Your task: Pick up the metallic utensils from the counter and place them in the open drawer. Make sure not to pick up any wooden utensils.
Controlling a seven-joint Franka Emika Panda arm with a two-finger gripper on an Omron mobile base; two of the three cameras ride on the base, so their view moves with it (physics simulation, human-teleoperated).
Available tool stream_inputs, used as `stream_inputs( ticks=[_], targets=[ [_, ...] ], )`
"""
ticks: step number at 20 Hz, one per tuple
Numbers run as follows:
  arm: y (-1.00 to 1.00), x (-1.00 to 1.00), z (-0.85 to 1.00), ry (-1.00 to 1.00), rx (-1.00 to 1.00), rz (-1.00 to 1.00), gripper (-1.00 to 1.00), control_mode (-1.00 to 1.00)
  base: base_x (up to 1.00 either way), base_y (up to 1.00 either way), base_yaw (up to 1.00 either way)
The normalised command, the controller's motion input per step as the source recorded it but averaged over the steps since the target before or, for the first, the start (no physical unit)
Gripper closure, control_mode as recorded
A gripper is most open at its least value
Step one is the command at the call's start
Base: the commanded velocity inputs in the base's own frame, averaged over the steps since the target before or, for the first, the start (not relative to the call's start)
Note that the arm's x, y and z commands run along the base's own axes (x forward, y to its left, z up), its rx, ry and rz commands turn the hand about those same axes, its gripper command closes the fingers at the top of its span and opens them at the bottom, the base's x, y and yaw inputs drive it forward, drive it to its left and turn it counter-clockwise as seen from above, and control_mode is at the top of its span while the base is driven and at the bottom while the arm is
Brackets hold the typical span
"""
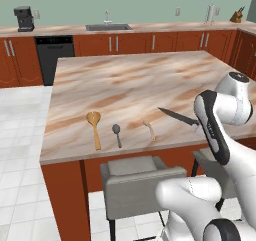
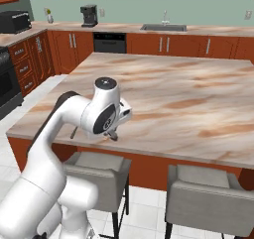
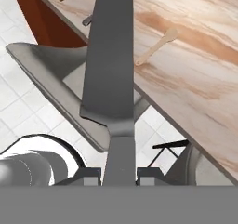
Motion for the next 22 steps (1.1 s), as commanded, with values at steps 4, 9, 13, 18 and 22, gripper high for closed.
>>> stream_inputs(
  ticks=[4,9,13,18,22],
  targets=[
    [0.17,-0.02,0.34,0.00,0.00,0.06,1.00,-1.00,0.00,0.00,0.00],
    [0.03,-0.04,0.10,0.00,0.00,0.04,1.00,-1.00,0.00,0.00,0.00],
    [0.24,-0.34,0.00,0.00,-0.05,0.00,1.00,-1.00,0.00,0.00,0.00],
    [0.00,0.00,0.00,0.00,0.00,0.00,1.00,1.00,-0.69,0.31,0.00],
    [0.00,0.00,0.00,0.00,0.00,0.00,1.00,1.00,-0.71,0.34,0.00]
  ],
)
